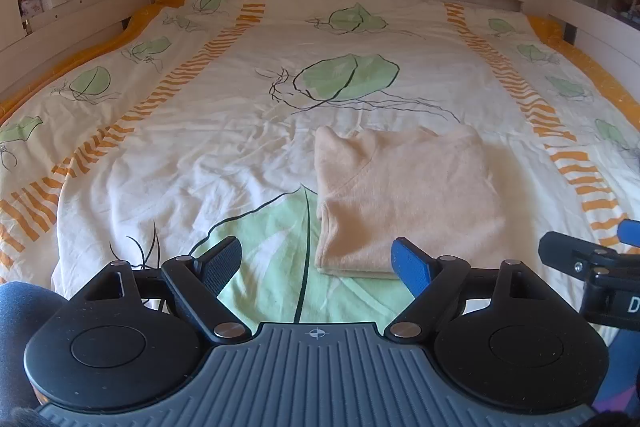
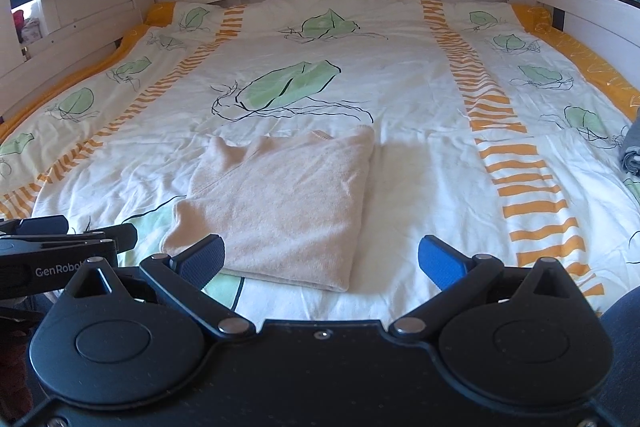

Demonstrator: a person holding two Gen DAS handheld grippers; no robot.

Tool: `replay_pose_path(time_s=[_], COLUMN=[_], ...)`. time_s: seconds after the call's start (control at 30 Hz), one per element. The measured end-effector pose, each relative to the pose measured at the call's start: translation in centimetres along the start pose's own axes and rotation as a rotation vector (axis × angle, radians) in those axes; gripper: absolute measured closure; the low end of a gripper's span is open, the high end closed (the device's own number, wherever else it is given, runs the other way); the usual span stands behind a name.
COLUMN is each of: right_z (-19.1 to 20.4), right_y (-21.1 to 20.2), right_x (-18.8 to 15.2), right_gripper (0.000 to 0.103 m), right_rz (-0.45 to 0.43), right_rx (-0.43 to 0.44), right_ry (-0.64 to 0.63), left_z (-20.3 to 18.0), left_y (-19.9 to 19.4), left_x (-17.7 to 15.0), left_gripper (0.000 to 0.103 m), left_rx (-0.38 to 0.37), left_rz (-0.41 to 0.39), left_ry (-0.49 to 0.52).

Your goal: Fold small clothes

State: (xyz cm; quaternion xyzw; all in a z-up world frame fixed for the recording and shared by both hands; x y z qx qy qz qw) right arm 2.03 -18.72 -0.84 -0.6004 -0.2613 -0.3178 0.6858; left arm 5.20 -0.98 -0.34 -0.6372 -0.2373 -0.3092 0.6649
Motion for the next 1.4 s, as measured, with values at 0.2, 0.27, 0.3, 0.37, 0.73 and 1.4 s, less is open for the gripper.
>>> replay_pose_path(time_s=[0.2,0.27,0.3,0.37,0.73,1.4], right_z=[0.0,0.0,0.0,0.0,0.4,0.5], right_y=[0.4,0.6,0.7,0.9,1.4,1.8], right_x=[0.3,0.4,0.4,0.5,0.7,1.0], right_gripper=[0.001,0.001,0.001,0.001,0.001,0.001], right_rz=[0.011,0.018,0.021,0.026,0.048,0.061], right_rx=[0.018,0.025,0.029,0.032,0.054,0.079], right_ry=[0.009,0.015,0.017,0.02,0.031,0.044], left_z=[0.2,0.3,0.4,0.4,0.6,0.0], left_y=[0.1,0.1,0.1,0.2,0.5,0.5], left_x=[0.1,0.2,0.2,0.2,0.3,0.5], left_gripper=[0.021,0.021,0.021,0.021,0.021,0.021], left_rx=[0.001,0.008,0.008,0.007,-0.004,-0.026], left_rz=[0.007,0.007,0.008,0.011,0.021,0.018], left_ry=[0.0,0.001,0.001,0.001,0.004,0.029])
Point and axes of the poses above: each gripper's, at about its wrist camera, not at the fingertips, and y roughly the way its jaws point, z to its left, x to its top, the point moved 5 cm from there along y, roughly the way its jaws point, and after that the axes turned 3 degrees about z, right-handed, at the moved point
